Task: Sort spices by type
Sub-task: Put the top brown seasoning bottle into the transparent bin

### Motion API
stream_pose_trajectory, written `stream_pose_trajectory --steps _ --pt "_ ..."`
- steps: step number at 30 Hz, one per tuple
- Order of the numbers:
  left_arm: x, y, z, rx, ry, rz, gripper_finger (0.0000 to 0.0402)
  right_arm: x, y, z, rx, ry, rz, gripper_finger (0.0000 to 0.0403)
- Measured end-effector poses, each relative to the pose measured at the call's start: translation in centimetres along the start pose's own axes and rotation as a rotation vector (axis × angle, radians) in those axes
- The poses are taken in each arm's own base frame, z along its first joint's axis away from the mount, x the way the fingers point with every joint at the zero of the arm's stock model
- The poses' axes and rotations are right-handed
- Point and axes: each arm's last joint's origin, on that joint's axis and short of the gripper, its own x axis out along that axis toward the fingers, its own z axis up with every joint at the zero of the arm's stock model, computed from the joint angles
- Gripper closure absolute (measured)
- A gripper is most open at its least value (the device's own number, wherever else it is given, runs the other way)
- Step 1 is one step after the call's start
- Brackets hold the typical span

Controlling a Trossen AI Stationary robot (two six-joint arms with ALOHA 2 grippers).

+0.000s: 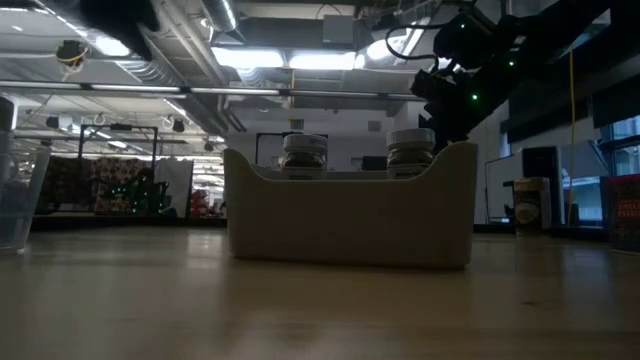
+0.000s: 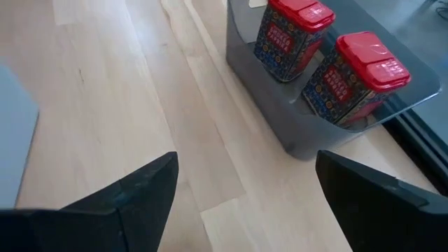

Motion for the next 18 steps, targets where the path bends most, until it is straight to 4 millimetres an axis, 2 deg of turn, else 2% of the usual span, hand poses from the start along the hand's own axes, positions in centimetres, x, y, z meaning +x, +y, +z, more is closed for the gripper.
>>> stream_pose_trajectory --steps 5,10,14,18 --pt "2.4 1.3 2.9 0.12 -0.077 0.02 0.0073 -0.1 -0.2 0.2 -0.006 0.018 -0.075 0.0065" --pt "6.2 4.0 5.4 0.174 -0.12 -0.04 0.0073 -0.7 -0.8 1.4 -0.04 0.077 -0.207 0.0065" --pt "8.7 6.7 6.5 0.199 -0.187 -0.087 0.0073 -1.5 -1.2 2.3 -0.062 0.149 -0.315 0.0066" --pt "10.2 8.7 7.0 0.204 -0.275 -0.073 0.0073 -2.3 -1.6 2.9 -0.066 0.218 -0.397 0.0066"
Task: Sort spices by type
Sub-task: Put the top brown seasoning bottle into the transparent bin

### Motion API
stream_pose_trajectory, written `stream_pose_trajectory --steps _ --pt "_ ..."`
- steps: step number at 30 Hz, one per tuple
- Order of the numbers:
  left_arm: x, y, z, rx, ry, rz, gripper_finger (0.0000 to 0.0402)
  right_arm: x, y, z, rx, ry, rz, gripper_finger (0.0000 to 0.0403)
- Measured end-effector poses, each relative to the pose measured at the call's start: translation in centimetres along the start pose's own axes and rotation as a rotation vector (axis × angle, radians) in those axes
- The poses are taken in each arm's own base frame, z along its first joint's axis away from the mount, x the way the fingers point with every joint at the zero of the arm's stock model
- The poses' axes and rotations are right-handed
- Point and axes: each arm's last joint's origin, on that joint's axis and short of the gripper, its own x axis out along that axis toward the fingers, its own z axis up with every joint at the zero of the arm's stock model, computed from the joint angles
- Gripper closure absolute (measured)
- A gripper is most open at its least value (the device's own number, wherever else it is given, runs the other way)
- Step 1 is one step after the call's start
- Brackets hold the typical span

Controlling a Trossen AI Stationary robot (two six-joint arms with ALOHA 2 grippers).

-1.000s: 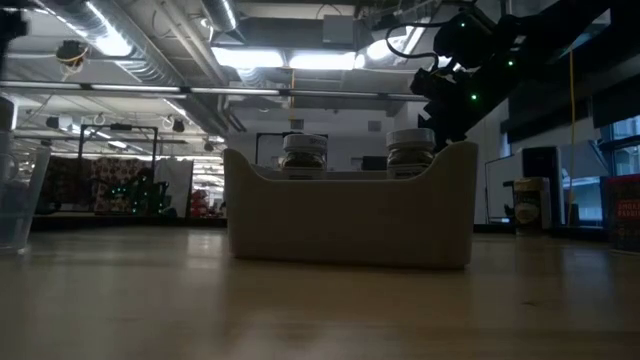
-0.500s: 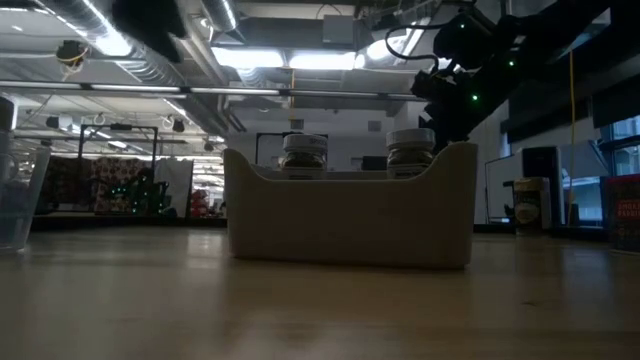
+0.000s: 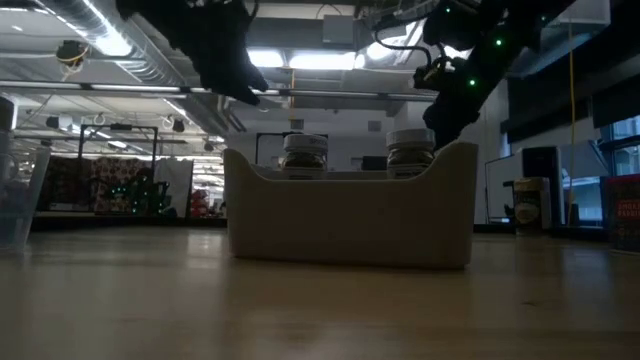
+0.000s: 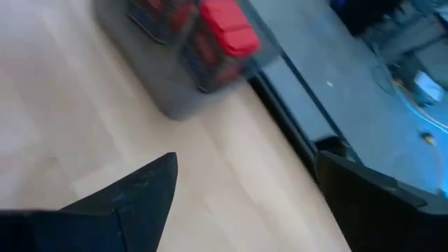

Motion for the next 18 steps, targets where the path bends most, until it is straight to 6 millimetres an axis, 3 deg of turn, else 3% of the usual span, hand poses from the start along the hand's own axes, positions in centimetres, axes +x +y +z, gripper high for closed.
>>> stream_pose_trajectory --steps 7,14,18 --pt "1.8 1.3 -1.7 0.02 -0.157 -0.092 0.0073 -0.9 -1.8 0.4 0.024 0.103 -0.15 0.0066" --pt "2.7 1.9 -3.8 0.03 -0.191 -0.079 0.0073 -0.4 -6.3 -0.3 0.132 0.29 -0.236 0.0066" --pt "2.8 2.0 -3.8 0.052 -0.193 -0.072 0.0073 -0.1 -9.1 -0.7 0.207 0.365 -0.262 0.0066"
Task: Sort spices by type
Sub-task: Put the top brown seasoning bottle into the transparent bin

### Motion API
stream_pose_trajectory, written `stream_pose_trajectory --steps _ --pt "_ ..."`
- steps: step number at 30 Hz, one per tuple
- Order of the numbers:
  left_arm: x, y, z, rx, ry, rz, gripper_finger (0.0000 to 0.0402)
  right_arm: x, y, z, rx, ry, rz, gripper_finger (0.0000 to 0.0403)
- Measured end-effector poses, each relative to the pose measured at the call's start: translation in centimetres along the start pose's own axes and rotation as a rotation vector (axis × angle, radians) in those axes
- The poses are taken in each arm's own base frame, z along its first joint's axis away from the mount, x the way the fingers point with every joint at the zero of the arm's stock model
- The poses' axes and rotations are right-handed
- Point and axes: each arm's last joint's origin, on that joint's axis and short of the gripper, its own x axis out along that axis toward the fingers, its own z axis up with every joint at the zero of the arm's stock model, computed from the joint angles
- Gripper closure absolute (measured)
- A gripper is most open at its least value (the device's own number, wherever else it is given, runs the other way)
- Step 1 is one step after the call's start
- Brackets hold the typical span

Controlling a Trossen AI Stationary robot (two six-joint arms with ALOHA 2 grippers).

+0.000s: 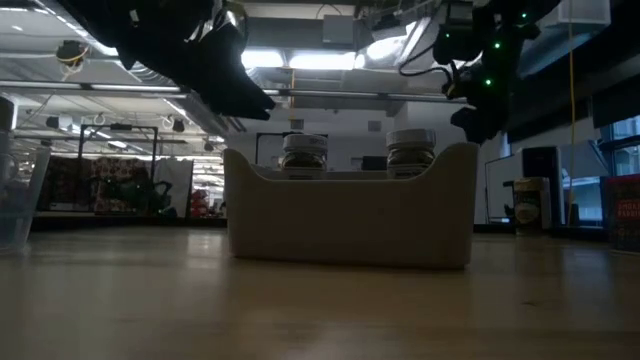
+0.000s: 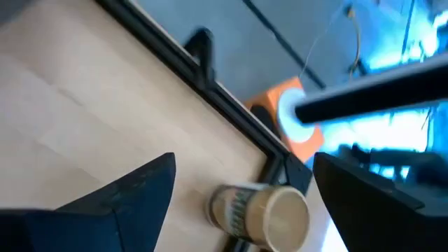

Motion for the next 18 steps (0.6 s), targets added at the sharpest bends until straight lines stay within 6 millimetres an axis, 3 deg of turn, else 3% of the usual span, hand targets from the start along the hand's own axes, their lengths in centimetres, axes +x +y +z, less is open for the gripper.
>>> stream_pose_trajectory --steps 9,18 --pt "0.0 0.0 0.0 0.098 0.003 -0.001 0.0073 2.4 -4.8 -0.1 0.201 0.129 0.13 0.0066" --pt "0.0 0.0 0.0 0.192 0.005 -0.001 0.0073 4.1 -5.4 0.1 0.219 0.228 0.125 0.0066"
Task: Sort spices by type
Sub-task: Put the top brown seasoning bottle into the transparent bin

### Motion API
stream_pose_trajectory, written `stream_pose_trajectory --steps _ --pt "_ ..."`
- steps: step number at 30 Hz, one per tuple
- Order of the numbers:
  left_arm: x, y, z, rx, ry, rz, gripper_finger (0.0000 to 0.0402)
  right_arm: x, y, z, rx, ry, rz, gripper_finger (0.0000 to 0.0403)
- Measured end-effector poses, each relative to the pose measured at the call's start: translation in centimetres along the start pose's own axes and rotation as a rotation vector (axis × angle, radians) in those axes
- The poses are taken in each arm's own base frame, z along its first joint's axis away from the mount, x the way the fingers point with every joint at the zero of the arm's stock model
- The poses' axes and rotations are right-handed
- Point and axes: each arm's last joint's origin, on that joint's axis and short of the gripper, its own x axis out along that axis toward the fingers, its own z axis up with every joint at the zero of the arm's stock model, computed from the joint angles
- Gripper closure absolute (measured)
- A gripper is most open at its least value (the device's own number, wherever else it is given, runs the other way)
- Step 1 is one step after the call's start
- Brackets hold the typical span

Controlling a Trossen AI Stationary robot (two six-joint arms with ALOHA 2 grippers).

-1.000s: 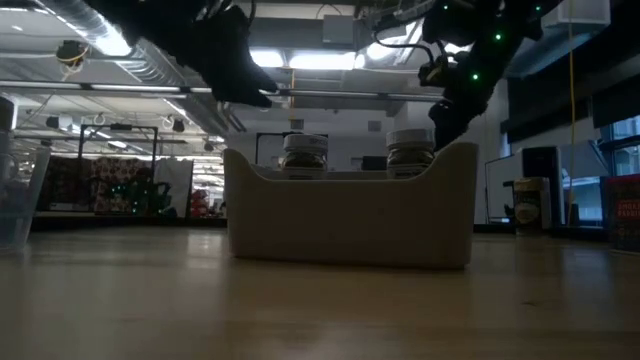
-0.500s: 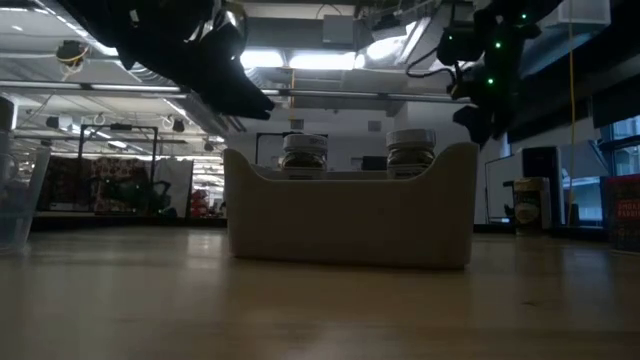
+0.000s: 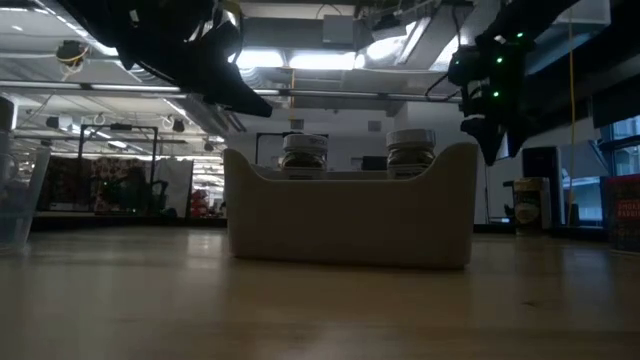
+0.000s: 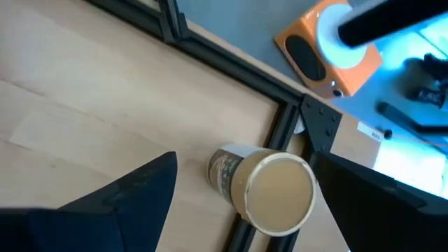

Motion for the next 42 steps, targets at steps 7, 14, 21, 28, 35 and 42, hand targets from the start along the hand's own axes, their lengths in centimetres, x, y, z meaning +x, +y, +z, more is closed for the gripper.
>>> stream_pose_trajectory --steps 7,14,21,28,35,42 --pt "0.0 -0.1 -0.2 0.037 0.025 -0.008 0.0073 1.6 0.6 2.0 0.002 0.164 -0.107 0.0066" --pt "0.0 -0.1 -0.4 0.04 0.044 -0.015 0.0073 2.7 0.8 3.2 -0.012 0.369 -0.157 0.0066" --pt "0.0 -0.1 -0.4 0.039 0.044 -0.014 0.0073 4.4 1.2 3.4 -0.033 0.437 -0.173 0.0066" --pt "0.0 -0.1 -0.4 0.036 0.043 -0.014 0.0073 6.0 1.6 3.5 -0.061 0.475 -0.226 0.0068" --pt "0.0 -0.1 -0.4 0.036 0.043 -0.014 0.0073 8.0 1.9 3.4 -0.085 0.55 -0.252 0.01" --pt "0.0 -0.2 -0.4 0.03 0.042 -0.015 0.0073 8.3 2.2 3.3 -0.129 0.578 -0.219 0.0113"
